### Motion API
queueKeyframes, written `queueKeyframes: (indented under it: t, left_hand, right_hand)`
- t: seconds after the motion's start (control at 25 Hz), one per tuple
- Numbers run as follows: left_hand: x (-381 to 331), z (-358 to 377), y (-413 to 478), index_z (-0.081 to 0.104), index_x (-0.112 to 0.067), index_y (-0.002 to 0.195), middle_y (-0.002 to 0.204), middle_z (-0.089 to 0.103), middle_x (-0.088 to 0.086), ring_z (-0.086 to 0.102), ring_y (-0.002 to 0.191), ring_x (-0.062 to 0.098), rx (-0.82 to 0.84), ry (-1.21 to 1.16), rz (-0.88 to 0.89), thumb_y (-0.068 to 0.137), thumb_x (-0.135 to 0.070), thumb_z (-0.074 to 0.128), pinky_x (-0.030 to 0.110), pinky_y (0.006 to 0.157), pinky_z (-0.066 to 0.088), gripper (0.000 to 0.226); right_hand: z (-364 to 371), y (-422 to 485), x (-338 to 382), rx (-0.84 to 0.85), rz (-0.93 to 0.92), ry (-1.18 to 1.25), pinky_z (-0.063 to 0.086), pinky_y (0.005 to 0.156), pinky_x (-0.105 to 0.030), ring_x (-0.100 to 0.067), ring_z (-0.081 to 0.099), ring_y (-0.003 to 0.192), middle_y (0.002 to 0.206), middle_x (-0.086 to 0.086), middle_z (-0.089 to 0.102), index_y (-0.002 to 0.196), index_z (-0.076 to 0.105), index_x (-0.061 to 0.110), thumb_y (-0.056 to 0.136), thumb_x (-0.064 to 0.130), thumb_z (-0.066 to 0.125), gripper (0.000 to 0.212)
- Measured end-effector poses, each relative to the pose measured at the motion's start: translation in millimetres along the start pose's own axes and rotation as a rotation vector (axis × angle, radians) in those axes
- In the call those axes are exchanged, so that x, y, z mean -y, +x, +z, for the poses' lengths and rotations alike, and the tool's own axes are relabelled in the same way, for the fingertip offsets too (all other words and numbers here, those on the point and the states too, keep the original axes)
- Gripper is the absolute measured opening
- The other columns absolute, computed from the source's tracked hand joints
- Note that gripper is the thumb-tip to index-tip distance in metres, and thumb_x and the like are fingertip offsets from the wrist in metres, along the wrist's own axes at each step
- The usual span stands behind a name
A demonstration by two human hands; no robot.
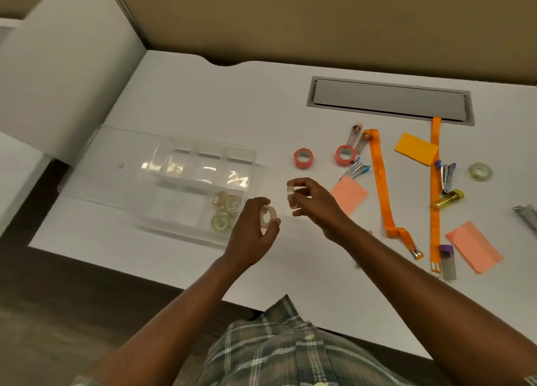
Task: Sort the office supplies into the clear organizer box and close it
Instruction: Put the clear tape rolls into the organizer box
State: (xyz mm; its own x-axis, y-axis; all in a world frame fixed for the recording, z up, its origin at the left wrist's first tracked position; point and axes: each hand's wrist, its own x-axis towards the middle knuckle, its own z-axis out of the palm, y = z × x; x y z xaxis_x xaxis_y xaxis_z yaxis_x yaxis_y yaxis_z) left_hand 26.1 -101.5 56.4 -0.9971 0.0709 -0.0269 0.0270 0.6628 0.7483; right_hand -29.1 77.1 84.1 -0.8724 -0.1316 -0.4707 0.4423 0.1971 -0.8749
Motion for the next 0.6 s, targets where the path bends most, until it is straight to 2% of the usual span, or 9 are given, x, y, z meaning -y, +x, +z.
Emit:
queueKeyframes:
  t: [0.12, 0.2, 0.28, 0.4, 0.6]
  left_hand:
    - [33, -27, -2, 0.049, -0.017, 0.127, 0.123, 0.055, 0.000, 0.056, 0.102, 0.011, -0.030, 0.135, 0.069, 0.085, -0.033, 0.070, 0.013, 0.078, 0.046, 0.049]
    - [53, -40, -3, 0.049, -0.019, 0.128, 0.129, 0.053, 0.003, 0.057, 0.106, 0.014, -0.047, 0.192, 0.057, 0.084, -0.034, 0.072, 0.021, 0.082, 0.052, 0.052]
    - [70, -49, -2, 0.050, -0.018, 0.129, 0.129, 0.056, 0.006, 0.059, 0.108, 0.019, -0.062, 0.276, 0.043, 0.083, -0.035, 0.072, 0.031, 0.088, 0.055, 0.053]
    - [88, -58, 3, 0.056, -0.015, 0.123, 0.117, 0.065, 0.008, 0.063, 0.099, 0.024, -0.087, 0.473, 0.035, 0.081, -0.038, 0.074, 0.037, 0.085, 0.053, 0.052]
    - [104, -65, 8, 0.060, -0.013, 0.117, 0.109, 0.069, 0.007, 0.062, 0.101, 0.027, -0.065, 0.627, 0.001, 0.072, -0.035, 0.082, 0.039, 0.083, 0.048, 0.054]
  right_hand:
    - [44, 11, 13, 0.058, -0.103, -0.170, 0.058, 0.080, -0.029, -0.014, 0.067, 0.092, 0.109, 0.007, 0.064, 0.119, 0.059, 0.032, 0.088, 0.027, 0.066, 0.032]
    - [70, 20, 17, 0.077, -0.238, -0.354, 0.056, 0.080, -0.026, -0.011, 0.065, 0.093, 0.114, 0.006, 0.063, 0.124, 0.057, 0.030, 0.086, 0.031, 0.069, 0.039]
    - [92, 30, 16, 0.089, -0.378, -0.536, 0.055, 0.081, -0.030, -0.012, 0.063, 0.097, 0.119, 0.005, 0.062, 0.127, 0.055, 0.027, 0.085, 0.035, 0.070, 0.046]
    - [114, 43, 12, 0.085, -0.508, -0.830, 0.052, 0.085, -0.039, -0.021, 0.059, 0.108, 0.127, 0.002, 0.062, 0.132, 0.053, 0.026, 0.087, 0.040, 0.065, 0.048]
    - [129, 56, 2, 0.072, -0.640, -1.181, 0.046, 0.086, -0.041, -0.030, 0.057, 0.108, 0.124, -0.005, 0.066, 0.131, 0.057, 0.018, 0.087, 0.029, 0.066, 0.047]
